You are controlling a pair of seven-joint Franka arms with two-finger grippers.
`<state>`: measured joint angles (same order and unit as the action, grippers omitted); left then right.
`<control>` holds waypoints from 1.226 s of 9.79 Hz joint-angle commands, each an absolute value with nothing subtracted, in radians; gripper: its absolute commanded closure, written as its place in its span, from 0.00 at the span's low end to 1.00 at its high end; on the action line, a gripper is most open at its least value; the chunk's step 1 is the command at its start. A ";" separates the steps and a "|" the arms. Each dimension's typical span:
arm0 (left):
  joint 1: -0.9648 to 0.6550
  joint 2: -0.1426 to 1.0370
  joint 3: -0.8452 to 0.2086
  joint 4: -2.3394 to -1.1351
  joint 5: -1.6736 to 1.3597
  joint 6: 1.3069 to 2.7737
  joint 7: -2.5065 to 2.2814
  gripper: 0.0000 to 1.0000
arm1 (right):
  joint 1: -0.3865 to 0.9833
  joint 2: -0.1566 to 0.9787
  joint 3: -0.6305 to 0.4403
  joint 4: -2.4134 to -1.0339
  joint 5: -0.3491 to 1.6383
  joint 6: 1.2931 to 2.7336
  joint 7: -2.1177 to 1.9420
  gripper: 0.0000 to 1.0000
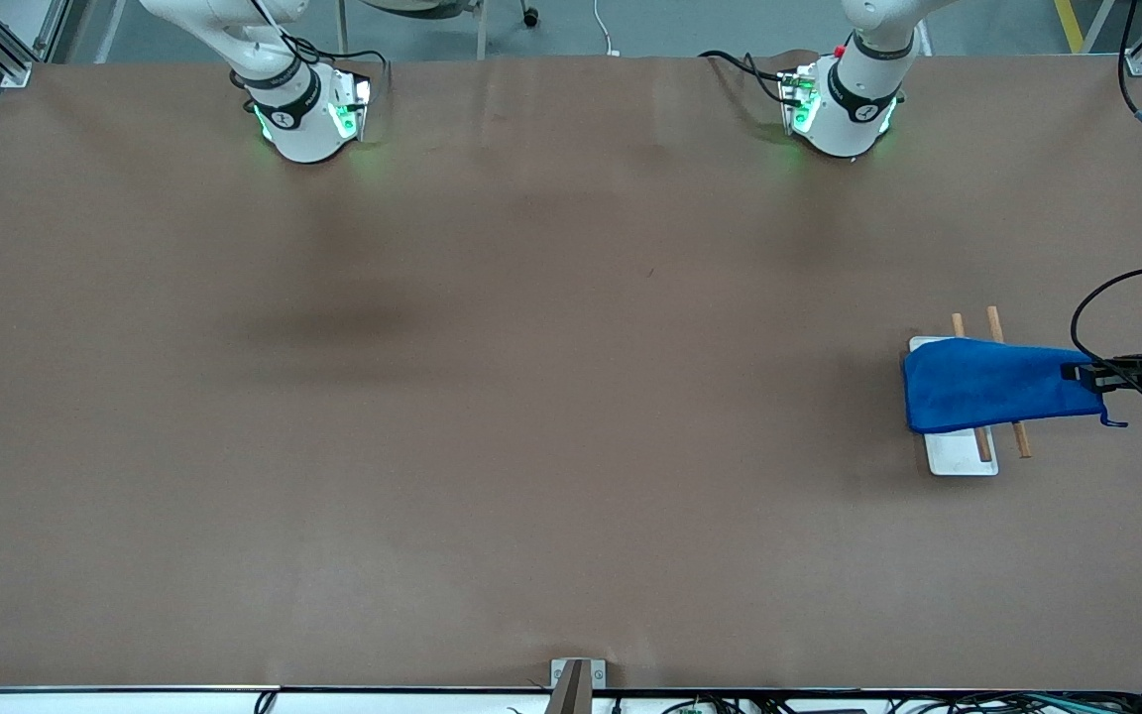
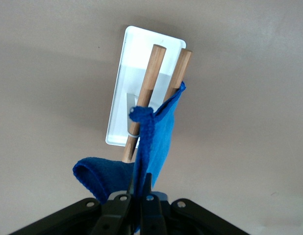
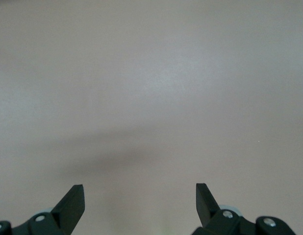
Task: Right arm passes towel to left arm to hang
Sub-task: 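Drape the towel over the wooden dowels with the left gripper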
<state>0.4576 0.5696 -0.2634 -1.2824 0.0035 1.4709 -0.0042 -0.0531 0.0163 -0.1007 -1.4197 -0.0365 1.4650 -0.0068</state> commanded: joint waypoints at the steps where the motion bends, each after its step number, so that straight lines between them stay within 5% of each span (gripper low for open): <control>1: 0.465 0.597 -0.264 -1.281 0.041 1.491 0.021 1.00 | -0.054 0.005 -0.094 -1.430 -0.032 1.459 0.032 0.00; 12: 0.543 0.686 -0.253 -1.284 0.041 1.535 0.074 0.99 | -0.060 0.006 -0.094 -1.428 -0.032 1.457 0.032 0.00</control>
